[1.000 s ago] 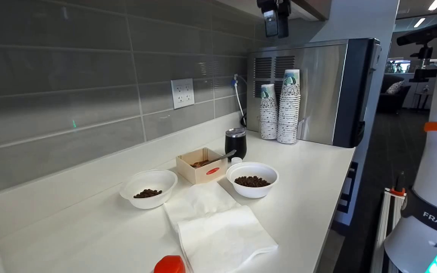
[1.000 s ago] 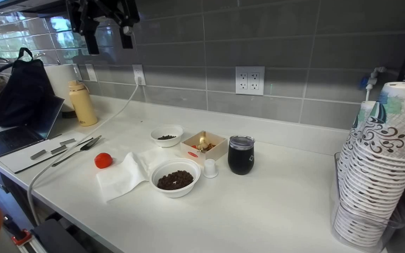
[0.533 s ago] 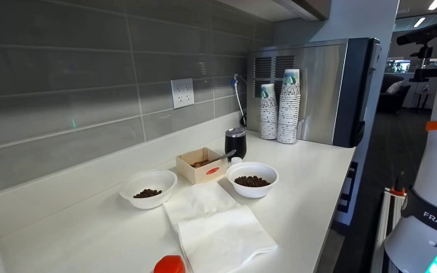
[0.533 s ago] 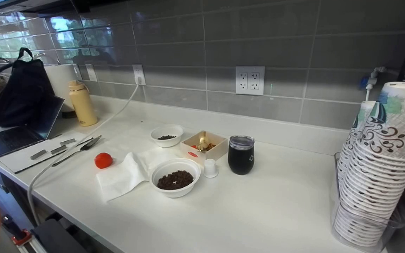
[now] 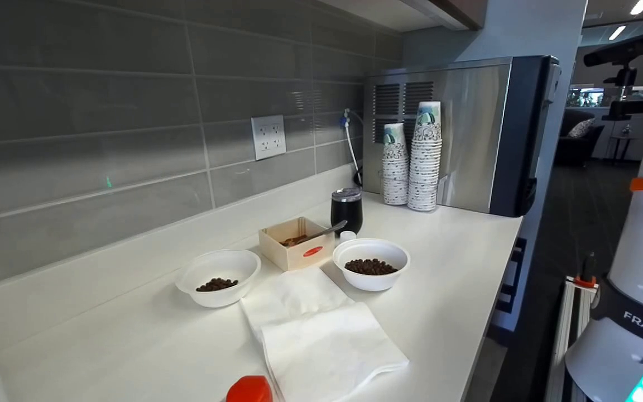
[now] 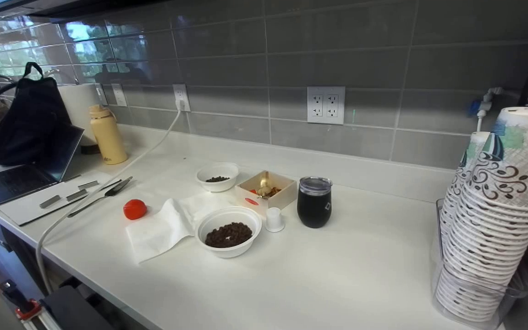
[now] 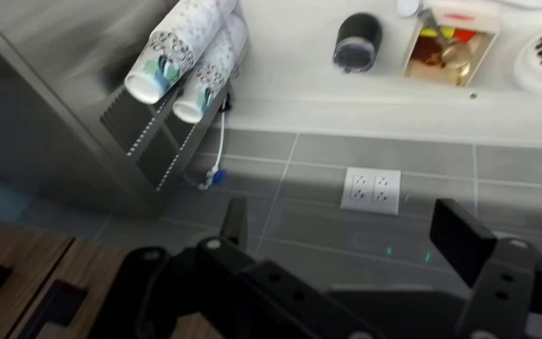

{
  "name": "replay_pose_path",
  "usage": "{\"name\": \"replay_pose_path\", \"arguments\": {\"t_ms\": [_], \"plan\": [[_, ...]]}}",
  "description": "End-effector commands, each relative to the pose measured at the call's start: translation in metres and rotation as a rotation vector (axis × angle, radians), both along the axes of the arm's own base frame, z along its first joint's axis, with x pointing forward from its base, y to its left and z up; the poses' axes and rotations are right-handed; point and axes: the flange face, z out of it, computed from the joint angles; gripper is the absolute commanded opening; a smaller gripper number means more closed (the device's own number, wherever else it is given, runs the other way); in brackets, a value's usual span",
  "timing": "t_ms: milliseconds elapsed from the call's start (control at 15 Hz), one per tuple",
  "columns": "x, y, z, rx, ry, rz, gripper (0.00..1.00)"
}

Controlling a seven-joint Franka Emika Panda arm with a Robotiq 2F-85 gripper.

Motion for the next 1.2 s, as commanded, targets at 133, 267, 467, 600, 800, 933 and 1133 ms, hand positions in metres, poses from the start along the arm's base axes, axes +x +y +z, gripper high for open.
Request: {"name": "replay_pose_path", "arguments": {"t_ms": [133, 267, 467, 600, 800, 933, 1133], "plan": [[0.028, -0.053, 0.043, -0.100, -0.269, -0.049, 1.00], [0.038, -0.073, 0.049, -0.136, -0.338, -0.054, 1.00], [0.049, -0.102, 0.056, -0.157, -0.424, -0.086, 1.00], [0.058, -0.117, 0.056, -0.179, -0.449, -0.094, 1.00], [0.067, -0.136, 0.058, -0.208, -0.483, -0.121, 1.00], [0.077, -0.146, 0.057, -0.231, -0.482, -0.136, 1.00], [0.089, -0.161, 0.058, -0.248, -0.498, -0.168, 1.00]]}}
